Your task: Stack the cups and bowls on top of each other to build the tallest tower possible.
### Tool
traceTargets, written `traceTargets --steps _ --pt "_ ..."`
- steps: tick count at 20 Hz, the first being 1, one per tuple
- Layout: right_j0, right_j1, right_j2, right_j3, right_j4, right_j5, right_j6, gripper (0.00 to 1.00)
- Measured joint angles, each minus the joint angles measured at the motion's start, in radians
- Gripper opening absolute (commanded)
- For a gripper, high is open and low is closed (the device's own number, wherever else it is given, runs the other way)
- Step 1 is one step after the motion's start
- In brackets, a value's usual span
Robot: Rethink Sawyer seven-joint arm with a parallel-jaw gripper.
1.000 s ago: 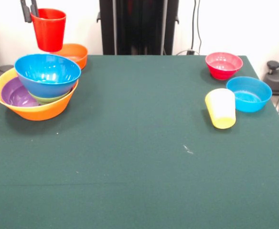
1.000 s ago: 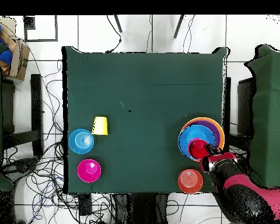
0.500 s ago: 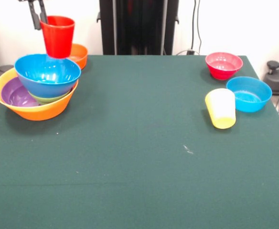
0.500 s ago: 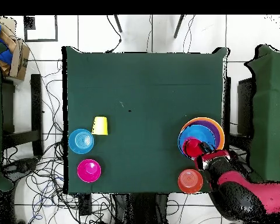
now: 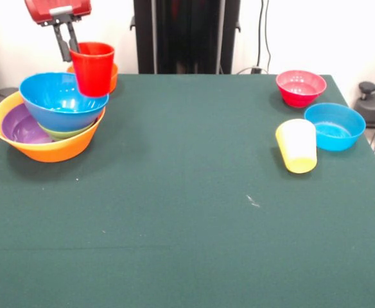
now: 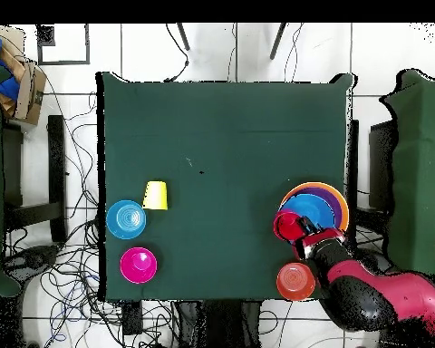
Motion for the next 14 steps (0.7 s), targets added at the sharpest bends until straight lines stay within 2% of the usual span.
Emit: traceTargets --steps 8,14 --pt "-0.016 0.1 -0.006 -0.022 -0.032 0.0 0.0 0.0" --pt "-0.021 0.126 -0.006 -0.027 -0.051 0.0 0.0 0.0"
